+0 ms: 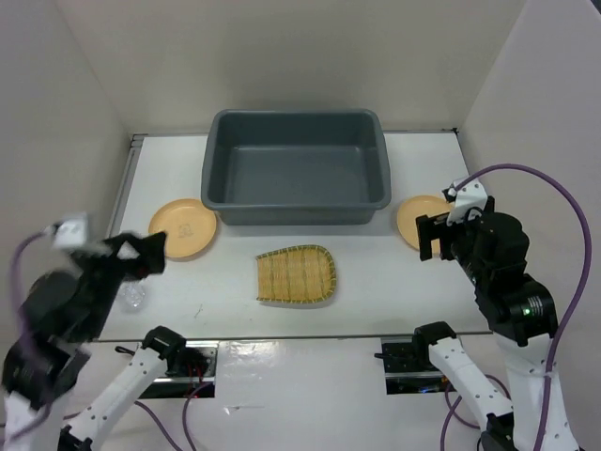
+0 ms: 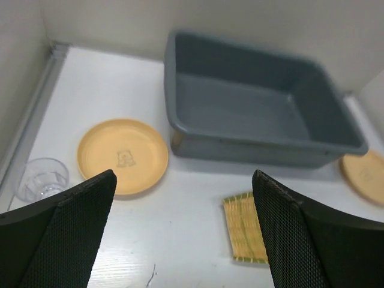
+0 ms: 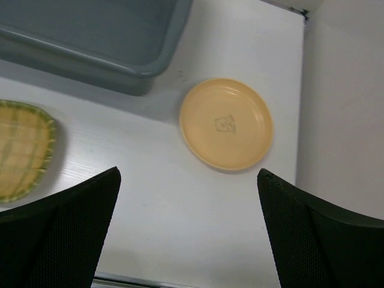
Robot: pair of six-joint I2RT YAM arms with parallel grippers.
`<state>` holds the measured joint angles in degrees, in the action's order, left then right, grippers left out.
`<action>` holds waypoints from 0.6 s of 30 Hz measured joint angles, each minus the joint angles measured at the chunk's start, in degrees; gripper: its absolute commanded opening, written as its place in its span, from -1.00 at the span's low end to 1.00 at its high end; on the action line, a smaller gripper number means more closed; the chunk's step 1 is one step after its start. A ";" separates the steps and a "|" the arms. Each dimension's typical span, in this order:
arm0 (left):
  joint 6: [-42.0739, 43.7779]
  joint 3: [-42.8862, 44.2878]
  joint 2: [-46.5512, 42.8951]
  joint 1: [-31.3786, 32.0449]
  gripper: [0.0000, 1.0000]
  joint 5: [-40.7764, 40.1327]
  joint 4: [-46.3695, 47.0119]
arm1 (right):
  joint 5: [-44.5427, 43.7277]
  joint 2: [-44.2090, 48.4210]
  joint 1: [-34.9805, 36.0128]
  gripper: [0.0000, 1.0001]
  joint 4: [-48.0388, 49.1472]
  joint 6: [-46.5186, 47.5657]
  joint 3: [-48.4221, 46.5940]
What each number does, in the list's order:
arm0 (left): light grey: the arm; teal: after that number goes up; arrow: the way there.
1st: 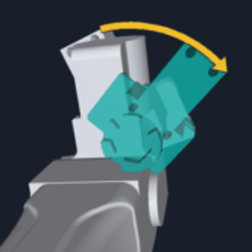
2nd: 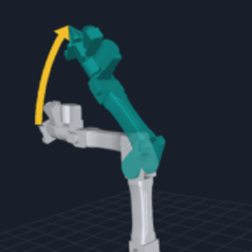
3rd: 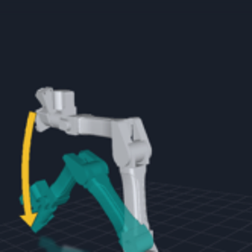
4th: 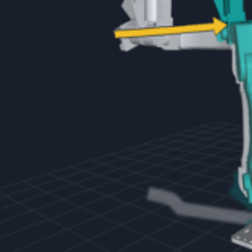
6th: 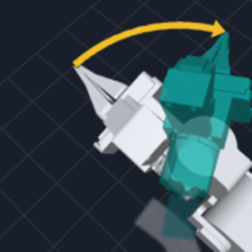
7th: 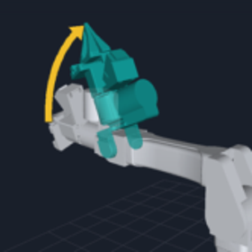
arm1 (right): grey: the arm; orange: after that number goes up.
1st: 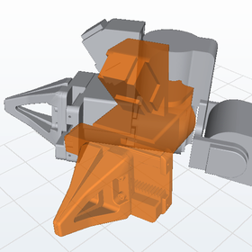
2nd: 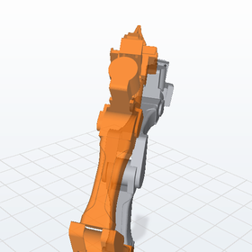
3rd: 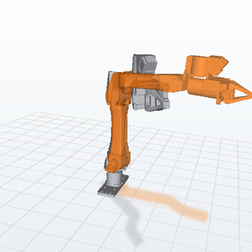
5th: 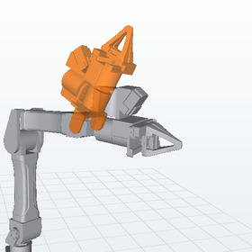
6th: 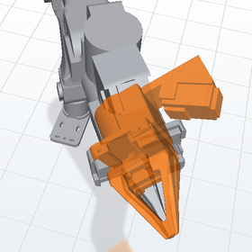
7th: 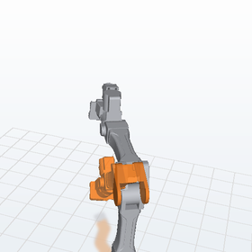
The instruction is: Place the mixed dishes into the plastic bin
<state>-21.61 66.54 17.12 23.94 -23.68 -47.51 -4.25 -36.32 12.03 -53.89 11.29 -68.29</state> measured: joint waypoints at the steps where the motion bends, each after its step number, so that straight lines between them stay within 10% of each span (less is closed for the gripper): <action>1: -0.07 0.48 5.40 0.00 1.00 1.20 0.81 | -2.05 -0.39 -0.04 0.98 0.04 0.98 0.24; 8: 0.35 -0.07 30.32 0.17 1.00 8.87 -2.23 | -9.94 -2.43 -0.07 0.98 3.39 12.00 13.05; 18: -0.13 0.04 20.94 0.17 1.00 10.91 -4.96 | -5.81 -19.82 -5.42 0.98 9.31 19.89 21.92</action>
<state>-21.74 66.59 38.06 24.12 -12.78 -52.47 -10.07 -56.14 6.61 -44.58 31.18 -46.37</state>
